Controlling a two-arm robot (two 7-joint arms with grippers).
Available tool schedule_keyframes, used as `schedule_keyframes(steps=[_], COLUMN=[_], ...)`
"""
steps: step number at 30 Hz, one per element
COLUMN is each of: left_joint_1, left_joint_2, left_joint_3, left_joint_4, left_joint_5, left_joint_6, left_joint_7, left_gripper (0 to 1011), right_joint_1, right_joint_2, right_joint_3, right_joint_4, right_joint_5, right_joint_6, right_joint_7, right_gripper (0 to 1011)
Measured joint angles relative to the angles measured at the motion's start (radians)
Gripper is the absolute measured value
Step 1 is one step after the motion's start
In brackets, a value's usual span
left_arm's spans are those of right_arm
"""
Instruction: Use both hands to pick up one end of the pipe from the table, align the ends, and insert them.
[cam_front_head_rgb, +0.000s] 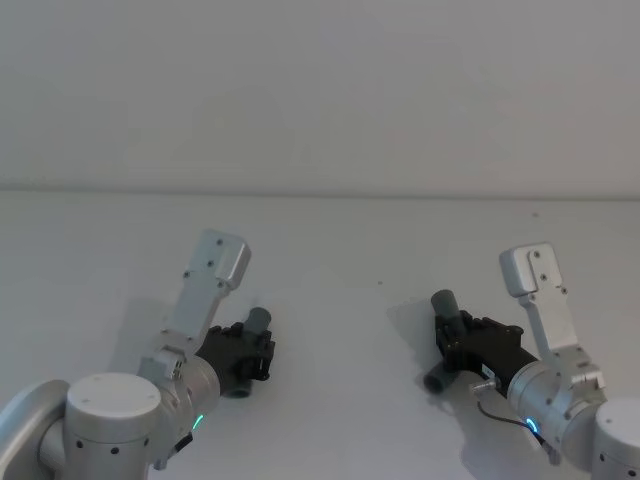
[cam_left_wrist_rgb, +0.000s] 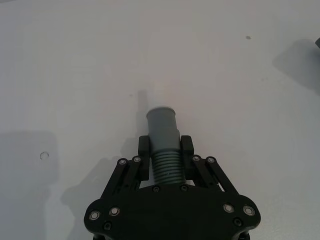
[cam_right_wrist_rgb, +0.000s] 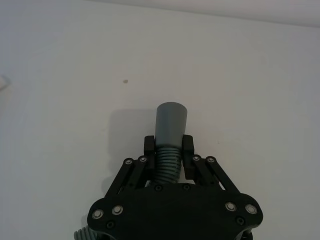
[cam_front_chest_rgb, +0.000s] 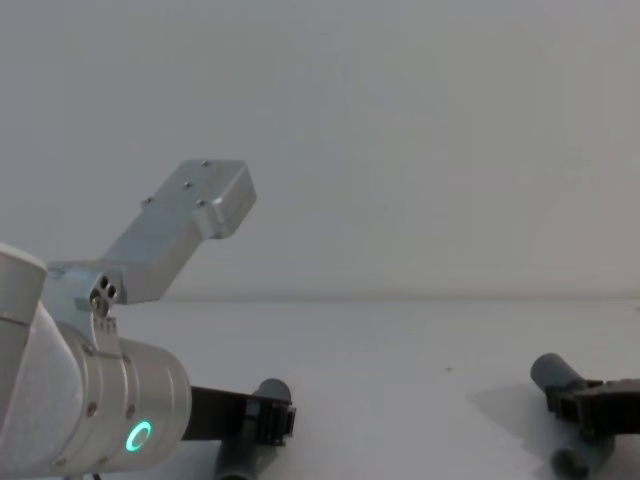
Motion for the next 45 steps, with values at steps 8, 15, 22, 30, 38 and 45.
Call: schedule_keyframes(steps=[8,15,22,30,38,45], left_joint_1=[-0.007,-0.028,-0.056,-0.097,-0.127,-0.141], left_joint_2=[0.003,0.026,0.065,0.131,0.202,0.252], left_joint_3=[0.001,0.007,0.016,0.029,0.034,0.023], left_joint_4=[0.004,0.011,0.009,-0.008,-0.028,-0.041], left_joint_5=[0.000,-0.001,0.002,0.008,0.006,-0.015], left_joint_6=[-0.001,-0.016,-0.038,-0.065,-0.105,-0.131], left_joint_7=[-0.015,-0.055,-0.114,-0.206,-0.311,-0.393], left_gripper=[349,349,349,349,349,349], right_joint_1=[0.000,-0.002,-0.004,-0.003,0.009,0.027], right_joint_2=[0.008,0.027,0.053,0.095,0.148,0.190], right_joint_3=[0.003,0.014,0.024,0.030,0.029,0.022], right_joint_4=[0.008,0.009,0.007,0.012,0.038,0.072], right_joint_5=[-0.002,0.014,0.041,0.077,0.114,0.138], right_joint_6=[-0.053,-0.142,-0.228,-0.326,-0.424,-0.516], right_joint_7=[0.028,0.091,0.162,0.264,0.386,0.493], right_gripper=[277,278,277,278,277,278])
